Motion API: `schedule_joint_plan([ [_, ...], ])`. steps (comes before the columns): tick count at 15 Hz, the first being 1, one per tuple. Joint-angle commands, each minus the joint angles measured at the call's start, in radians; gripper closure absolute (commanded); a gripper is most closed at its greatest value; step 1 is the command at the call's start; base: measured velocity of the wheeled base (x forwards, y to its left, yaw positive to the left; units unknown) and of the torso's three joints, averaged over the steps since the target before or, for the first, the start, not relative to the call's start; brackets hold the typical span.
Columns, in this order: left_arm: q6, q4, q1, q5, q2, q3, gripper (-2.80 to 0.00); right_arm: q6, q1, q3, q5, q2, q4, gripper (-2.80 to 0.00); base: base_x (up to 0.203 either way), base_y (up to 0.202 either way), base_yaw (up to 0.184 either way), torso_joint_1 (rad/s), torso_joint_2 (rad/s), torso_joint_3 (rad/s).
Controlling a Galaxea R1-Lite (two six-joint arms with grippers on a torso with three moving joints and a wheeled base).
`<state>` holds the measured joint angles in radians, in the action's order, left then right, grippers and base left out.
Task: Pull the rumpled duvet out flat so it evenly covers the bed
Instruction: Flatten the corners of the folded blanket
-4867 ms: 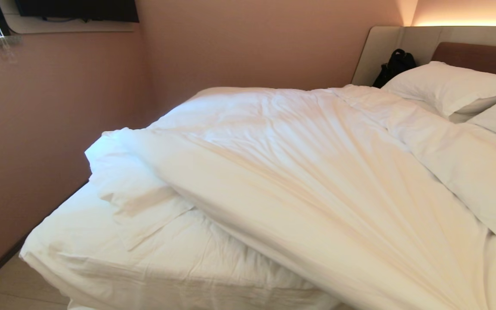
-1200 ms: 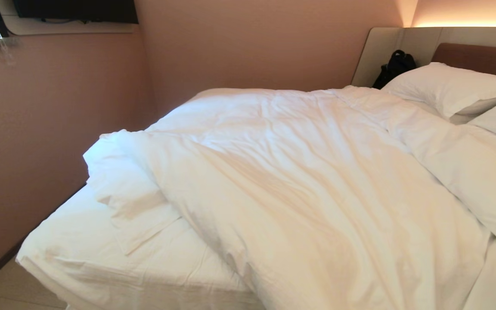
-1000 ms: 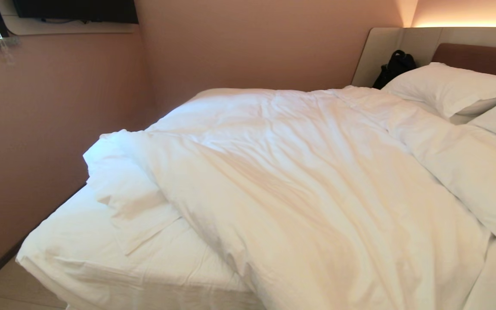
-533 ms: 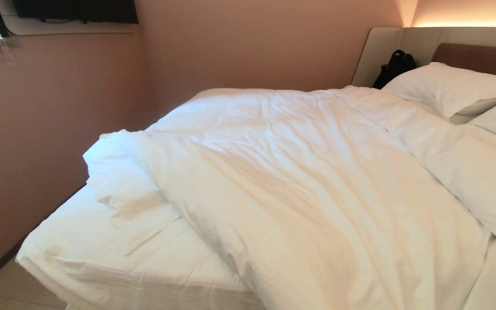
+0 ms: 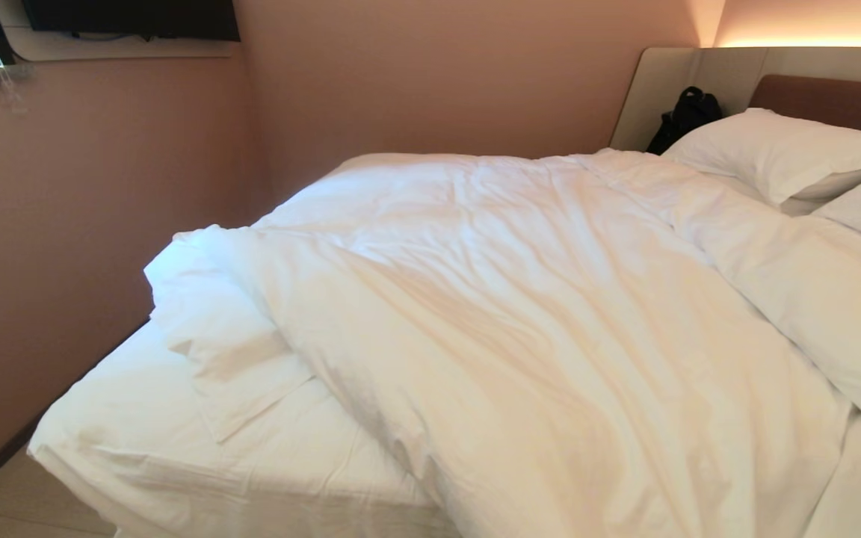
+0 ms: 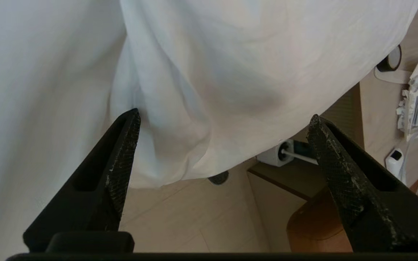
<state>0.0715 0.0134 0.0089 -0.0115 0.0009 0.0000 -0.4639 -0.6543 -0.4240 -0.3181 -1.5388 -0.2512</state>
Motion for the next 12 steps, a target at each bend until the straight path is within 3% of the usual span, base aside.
schedule_joint_plan([
  [1,0.001,0.000,0.000,0.001,0.001,0.000,0.00,-0.004,0.001,0.012,-0.037,-0.084,-0.125,-2.80,0.000,0.000,0.000,0.000,0.00,0.000],
  [8,0.001,0.000,0.000,0.001,0.001,0.000,0.00,0.006,0.028,0.034,-0.024,-0.097,-0.160,-2.80,0.000,0.000,0.000,0.000,0.00,0.000],
  [12,0.001,0.000,0.000,-0.001,0.001,0.000,0.00,0.014,0.126,0.102,0.047,-0.038,-0.157,-2.80,0.000,0.000,0.000,0.000,0.00,0.000],
])
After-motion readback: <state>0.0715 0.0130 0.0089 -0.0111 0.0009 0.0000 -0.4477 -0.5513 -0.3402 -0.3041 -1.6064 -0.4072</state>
